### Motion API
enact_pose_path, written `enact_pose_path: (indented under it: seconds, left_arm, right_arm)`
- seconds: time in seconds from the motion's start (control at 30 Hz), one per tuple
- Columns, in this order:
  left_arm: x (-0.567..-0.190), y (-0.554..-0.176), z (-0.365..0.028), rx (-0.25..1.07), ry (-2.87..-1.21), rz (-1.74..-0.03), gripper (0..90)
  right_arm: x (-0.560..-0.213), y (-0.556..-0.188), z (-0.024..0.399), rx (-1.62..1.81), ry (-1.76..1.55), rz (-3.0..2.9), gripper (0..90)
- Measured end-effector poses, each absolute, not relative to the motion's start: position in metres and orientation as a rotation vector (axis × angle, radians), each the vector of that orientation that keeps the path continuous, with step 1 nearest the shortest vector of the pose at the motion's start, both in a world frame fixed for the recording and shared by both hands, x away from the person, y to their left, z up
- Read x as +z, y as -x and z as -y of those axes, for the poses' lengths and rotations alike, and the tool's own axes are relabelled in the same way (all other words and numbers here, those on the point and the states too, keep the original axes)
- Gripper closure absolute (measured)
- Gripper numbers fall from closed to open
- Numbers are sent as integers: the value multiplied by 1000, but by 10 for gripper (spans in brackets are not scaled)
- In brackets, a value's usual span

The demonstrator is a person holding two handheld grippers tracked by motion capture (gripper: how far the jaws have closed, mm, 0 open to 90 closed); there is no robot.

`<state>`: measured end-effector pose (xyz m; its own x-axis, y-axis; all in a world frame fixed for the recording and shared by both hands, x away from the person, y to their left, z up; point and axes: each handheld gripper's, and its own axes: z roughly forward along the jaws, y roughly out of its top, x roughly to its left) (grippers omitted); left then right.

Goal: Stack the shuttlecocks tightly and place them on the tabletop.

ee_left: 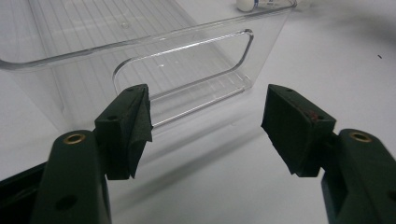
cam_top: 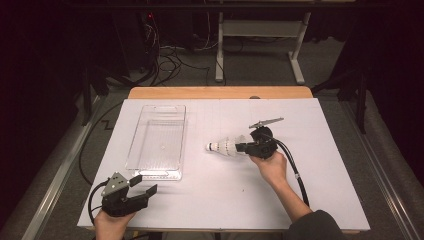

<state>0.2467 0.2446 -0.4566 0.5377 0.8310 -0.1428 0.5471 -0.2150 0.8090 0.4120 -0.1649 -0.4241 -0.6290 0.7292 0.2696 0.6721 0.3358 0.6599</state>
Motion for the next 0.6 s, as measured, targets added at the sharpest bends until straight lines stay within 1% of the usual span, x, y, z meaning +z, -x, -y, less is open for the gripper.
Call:
enact_pose_path:
  seconds: [0.53, 0.6]
  left_arm:
    - [-457, -247, -245, 409, -1895, -1126, 335]
    - [-457, -247, -245, 409, -1896, -1126, 335]
  right_arm:
    - [-430, -413, 165, 1145, -1329, -2516, 900]
    - [-432, -413, 165, 1135, -1335, -2521, 889]
